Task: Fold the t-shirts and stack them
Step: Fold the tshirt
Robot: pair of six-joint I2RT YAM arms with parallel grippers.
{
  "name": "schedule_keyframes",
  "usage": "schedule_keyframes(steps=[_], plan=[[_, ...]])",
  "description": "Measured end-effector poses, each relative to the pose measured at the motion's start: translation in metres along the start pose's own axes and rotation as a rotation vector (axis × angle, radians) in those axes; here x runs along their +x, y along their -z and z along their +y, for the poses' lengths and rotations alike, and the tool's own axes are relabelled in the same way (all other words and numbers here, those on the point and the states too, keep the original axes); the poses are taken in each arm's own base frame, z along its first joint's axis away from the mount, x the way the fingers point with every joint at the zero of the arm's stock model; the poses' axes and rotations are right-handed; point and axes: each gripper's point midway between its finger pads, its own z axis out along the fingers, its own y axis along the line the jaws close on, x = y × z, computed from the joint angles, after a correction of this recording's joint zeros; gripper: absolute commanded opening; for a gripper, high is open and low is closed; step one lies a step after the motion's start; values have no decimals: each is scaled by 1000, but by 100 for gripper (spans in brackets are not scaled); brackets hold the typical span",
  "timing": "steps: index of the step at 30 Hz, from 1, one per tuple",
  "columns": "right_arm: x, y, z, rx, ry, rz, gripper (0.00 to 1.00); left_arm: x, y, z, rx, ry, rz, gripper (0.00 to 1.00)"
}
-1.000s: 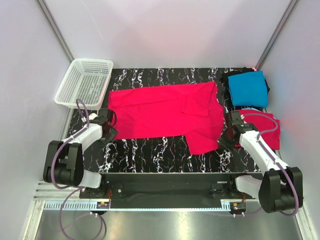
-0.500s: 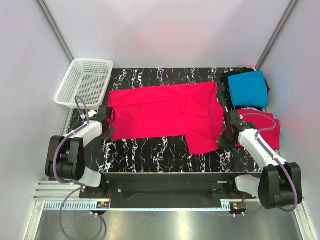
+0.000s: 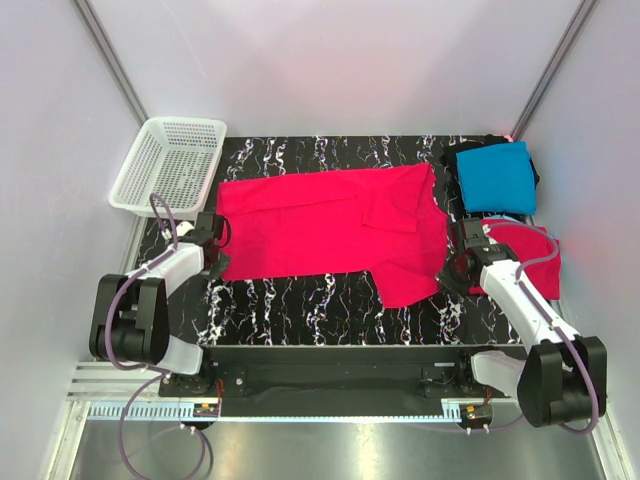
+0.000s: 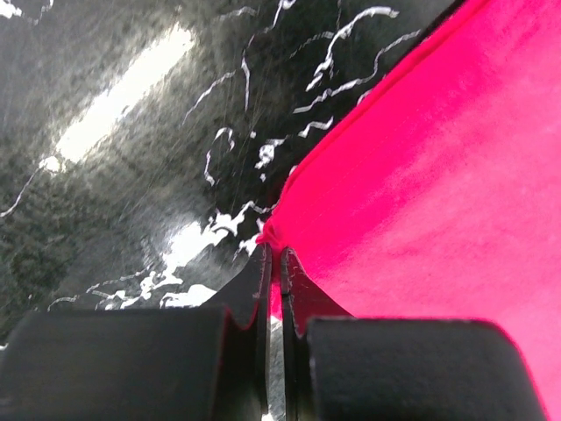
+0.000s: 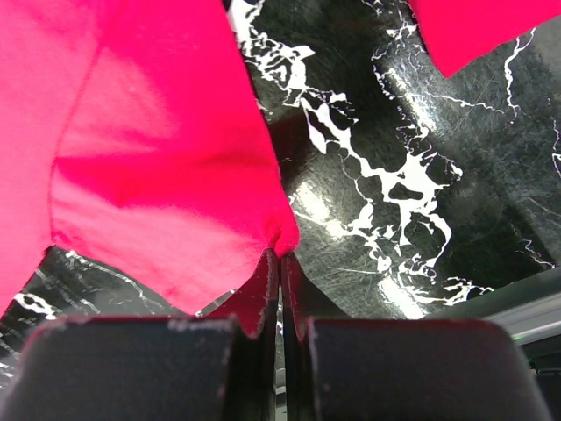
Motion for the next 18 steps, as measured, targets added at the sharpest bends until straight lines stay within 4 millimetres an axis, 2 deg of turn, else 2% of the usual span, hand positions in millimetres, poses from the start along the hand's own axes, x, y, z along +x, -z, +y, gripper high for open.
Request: schedule_keyframes(steps=[6,18], plan=[[-5,18,2,-55,-24,-49,0,7,11,4,30,2,24,0],[4,42,-9,-105,-68,-84,0,24,56,8,149,-44,11,0]])
